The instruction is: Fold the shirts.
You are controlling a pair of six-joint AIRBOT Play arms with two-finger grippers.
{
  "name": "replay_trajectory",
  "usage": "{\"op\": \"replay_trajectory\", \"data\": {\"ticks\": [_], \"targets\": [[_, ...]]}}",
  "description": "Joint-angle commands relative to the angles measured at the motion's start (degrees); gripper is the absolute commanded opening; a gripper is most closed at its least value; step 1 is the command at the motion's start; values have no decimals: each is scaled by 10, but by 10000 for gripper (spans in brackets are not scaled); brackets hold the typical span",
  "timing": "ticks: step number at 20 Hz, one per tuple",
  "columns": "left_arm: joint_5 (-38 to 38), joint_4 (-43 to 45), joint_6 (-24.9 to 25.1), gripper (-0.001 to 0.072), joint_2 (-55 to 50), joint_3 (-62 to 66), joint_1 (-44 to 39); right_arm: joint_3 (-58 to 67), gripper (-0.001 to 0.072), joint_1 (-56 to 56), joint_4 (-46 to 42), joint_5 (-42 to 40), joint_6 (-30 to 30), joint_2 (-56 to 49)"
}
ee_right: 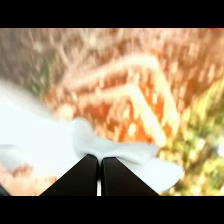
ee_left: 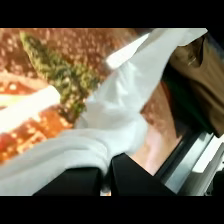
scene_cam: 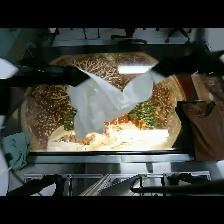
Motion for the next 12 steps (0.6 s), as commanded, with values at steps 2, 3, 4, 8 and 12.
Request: {"op": "replay_trajectory", "data": {"ticks": [2,3,4,8,12], "targets": [[-22,-5,-4,669,-214,6,-15,-140,15,-1,-16,-42,-7,-143],[-57,-3,-15,669,-248,37,2,-139,15,-3,-17,-39,-7,-168],[-97,-3,-28,669,-275,69,23,-139,15,-7,-19,-41,-7,-181],[-202,2,-71,668,-285,103,122,-139,16,-54,-19,-42,-7,-165],[-189,50,-95,668,-199,-44,229,-139,16,-99,-19,-34,-8,-125]]}}
